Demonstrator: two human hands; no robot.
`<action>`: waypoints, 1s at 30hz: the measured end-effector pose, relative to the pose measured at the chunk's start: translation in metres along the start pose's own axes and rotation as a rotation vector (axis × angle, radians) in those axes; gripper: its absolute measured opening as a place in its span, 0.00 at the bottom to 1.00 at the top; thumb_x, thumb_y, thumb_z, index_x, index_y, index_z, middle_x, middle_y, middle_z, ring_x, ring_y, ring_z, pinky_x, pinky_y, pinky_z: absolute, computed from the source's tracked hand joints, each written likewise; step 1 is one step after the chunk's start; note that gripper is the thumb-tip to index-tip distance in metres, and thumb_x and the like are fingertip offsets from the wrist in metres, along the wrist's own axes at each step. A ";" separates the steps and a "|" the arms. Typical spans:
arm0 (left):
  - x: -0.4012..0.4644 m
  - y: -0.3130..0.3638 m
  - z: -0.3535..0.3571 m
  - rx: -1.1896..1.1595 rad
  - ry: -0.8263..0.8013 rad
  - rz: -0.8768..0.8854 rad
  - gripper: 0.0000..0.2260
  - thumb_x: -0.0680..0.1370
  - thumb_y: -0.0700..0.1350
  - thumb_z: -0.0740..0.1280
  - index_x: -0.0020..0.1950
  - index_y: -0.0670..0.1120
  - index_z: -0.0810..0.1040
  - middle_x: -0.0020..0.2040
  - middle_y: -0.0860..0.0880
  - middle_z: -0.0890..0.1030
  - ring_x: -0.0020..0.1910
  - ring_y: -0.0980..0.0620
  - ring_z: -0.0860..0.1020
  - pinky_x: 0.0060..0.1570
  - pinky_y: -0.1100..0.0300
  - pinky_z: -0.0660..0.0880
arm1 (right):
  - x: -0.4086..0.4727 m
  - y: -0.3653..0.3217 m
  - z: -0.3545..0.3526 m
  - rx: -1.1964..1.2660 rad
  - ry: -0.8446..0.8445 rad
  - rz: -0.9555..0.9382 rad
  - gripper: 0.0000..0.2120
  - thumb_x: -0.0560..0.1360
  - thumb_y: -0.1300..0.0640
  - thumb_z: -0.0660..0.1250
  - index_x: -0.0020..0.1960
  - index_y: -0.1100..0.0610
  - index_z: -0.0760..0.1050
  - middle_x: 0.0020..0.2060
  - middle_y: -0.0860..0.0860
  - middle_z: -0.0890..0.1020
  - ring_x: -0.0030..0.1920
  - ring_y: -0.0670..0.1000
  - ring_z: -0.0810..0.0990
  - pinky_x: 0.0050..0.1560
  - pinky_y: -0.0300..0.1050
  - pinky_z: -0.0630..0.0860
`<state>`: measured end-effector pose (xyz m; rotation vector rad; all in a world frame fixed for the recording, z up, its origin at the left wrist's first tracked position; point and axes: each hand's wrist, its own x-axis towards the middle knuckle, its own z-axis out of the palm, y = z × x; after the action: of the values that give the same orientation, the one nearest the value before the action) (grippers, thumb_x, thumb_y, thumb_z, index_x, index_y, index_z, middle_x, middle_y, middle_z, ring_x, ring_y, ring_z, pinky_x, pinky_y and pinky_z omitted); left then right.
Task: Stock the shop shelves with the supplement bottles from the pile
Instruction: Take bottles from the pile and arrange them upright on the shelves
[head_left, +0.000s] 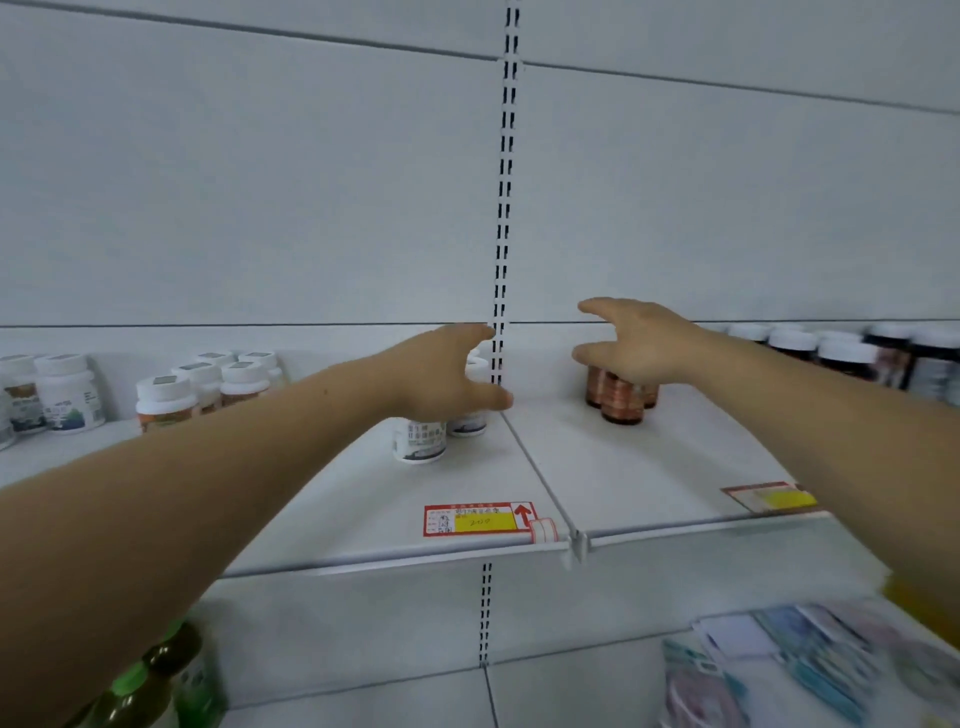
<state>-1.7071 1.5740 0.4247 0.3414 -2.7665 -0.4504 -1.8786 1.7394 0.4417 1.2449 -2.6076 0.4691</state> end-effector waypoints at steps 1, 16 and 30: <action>0.002 0.008 0.005 -0.005 -0.004 0.020 0.35 0.72 0.59 0.69 0.75 0.54 0.58 0.75 0.52 0.62 0.70 0.50 0.65 0.60 0.60 0.62 | -0.004 0.009 -0.003 0.001 0.007 0.027 0.31 0.77 0.43 0.63 0.76 0.49 0.57 0.75 0.50 0.63 0.70 0.55 0.68 0.68 0.46 0.63; 0.098 0.095 0.115 -0.249 -0.058 -0.303 0.41 0.73 0.54 0.70 0.78 0.50 0.49 0.76 0.47 0.59 0.71 0.46 0.64 0.67 0.54 0.64 | 0.029 0.147 0.015 0.085 -0.089 -0.029 0.32 0.79 0.56 0.63 0.78 0.53 0.52 0.76 0.54 0.58 0.74 0.55 0.60 0.68 0.44 0.61; 0.148 0.125 0.165 -0.261 0.168 -0.384 0.31 0.69 0.51 0.75 0.68 0.49 0.67 0.59 0.52 0.77 0.57 0.50 0.76 0.61 0.55 0.71 | 0.070 0.184 0.059 0.151 -0.028 -0.183 0.22 0.76 0.57 0.63 0.69 0.54 0.62 0.58 0.57 0.72 0.54 0.59 0.75 0.53 0.52 0.74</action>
<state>-1.9231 1.6922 0.3585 0.8088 -2.4397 -0.8237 -2.0696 1.7763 0.3739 1.5305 -2.4885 0.6272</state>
